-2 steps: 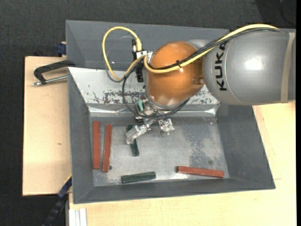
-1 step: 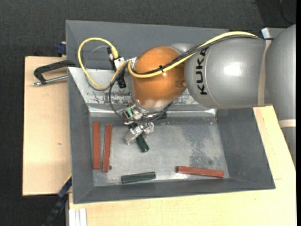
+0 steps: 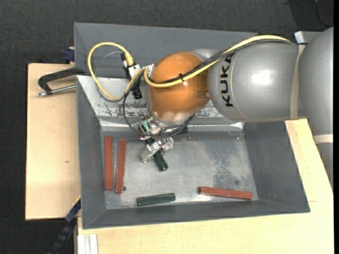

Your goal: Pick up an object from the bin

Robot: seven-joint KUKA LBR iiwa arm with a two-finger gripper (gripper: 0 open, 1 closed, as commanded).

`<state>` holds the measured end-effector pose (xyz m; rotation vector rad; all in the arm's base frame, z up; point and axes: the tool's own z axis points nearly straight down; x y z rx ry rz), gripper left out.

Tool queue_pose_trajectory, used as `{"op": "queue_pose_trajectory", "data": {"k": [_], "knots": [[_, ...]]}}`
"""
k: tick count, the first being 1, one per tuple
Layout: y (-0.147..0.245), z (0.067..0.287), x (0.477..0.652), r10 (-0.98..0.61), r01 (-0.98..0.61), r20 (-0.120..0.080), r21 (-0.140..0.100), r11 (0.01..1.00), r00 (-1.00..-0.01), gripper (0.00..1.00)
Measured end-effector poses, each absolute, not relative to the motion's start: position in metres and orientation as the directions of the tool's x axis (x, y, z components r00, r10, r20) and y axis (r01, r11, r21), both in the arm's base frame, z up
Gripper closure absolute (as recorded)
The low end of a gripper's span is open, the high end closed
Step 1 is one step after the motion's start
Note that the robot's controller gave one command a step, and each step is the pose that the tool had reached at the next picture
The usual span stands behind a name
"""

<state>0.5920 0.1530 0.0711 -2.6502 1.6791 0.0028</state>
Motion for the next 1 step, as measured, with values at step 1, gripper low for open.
{"op": "queue_pose_trajectory", "data": {"k": [1], "knots": [[0.1590, 0.1901, 0.5685, -0.904, -0.904, -0.003, -0.004, -0.426, 0.426, 1.00]]}}
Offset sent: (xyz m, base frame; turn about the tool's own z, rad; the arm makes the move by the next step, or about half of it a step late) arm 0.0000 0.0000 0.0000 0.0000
